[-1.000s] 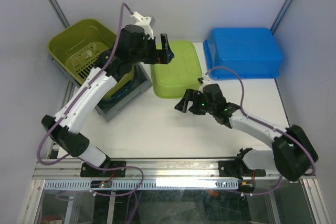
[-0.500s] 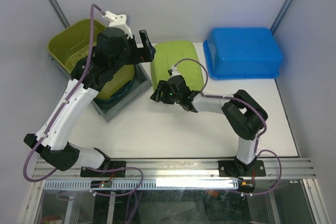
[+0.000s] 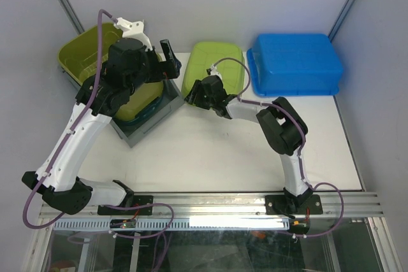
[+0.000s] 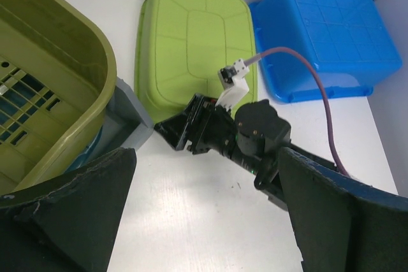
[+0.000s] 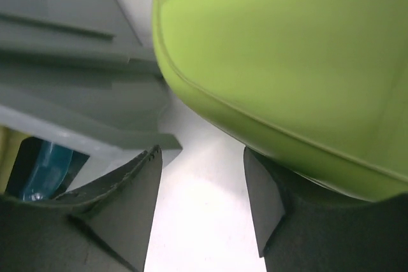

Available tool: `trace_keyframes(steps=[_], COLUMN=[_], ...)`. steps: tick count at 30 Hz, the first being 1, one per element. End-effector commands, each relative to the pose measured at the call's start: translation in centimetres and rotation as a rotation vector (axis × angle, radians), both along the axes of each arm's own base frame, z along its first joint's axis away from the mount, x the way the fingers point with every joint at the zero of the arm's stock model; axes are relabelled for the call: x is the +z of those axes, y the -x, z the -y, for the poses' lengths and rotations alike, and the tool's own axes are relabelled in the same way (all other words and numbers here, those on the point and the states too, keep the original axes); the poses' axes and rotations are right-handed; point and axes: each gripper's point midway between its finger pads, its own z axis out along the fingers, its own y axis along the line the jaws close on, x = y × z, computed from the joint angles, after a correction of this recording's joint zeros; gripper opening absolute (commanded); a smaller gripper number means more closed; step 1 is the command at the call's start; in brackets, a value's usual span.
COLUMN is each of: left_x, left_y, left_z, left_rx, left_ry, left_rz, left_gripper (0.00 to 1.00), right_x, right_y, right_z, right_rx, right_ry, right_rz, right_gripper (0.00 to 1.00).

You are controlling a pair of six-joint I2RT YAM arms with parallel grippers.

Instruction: Turn the large container upside down

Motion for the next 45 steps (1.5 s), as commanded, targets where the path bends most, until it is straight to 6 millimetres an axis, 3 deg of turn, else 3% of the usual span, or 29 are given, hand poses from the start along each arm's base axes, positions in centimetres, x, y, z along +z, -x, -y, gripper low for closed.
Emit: trace_keyframes(steps=[1, 7, 15, 23, 31, 36, 40, 45], left_x=[0.9, 1.0, 0.4, 0.2, -0.1, -0.5, -1.9, -3.9], left_y=[0.3, 0.4, 0.0, -0.4, -0.3, -0.6, -1.6, -5.3], left_z=[-0.7, -1.0, -0.3, 0.0, 0.2, 0.3, -0.5, -3.1], left_rx=[0.015, 0.024, 0.006, -0.001, -0.014, -0.015, 0.035, 0.160], left_ry=[0.016, 0.009, 0.007, 0.008, 0.004, -0.011, -0.060, -0.146], left_rz=[0.025, 0.030, 0.009, 0.006, -0.001, -0.010, -0.060, -0.152], left_gripper=[0.99, 0.99, 0.99, 0.99, 0.99, 0.99, 0.99, 0.99], right_x=[2.3, 3.2, 2.5, 4.8, 2.7, 4.3, 7.2, 9.9], right_y=[-3.8, -4.2, -4.0, -3.3, -5.0, -5.3, -3.7, 1.5], right_z=[0.1, 1.4, 6.3, 8.6, 12.7, 14.5, 14.5, 15.0], right_rx=[-0.054, -0.083, -0.186, -0.206, -0.287, -0.301, -0.221, -0.123], right_ry=[-0.007, 0.013, 0.065, 0.091, 0.135, 0.153, 0.135, 0.122], right_rz=[0.060, 0.069, 0.047, 0.106, 0.054, 0.097, 0.135, 0.142], right_gripper=[0.58, 0.59, 0.59, 0.60, 0.62, 0.64, 0.64, 0.71])
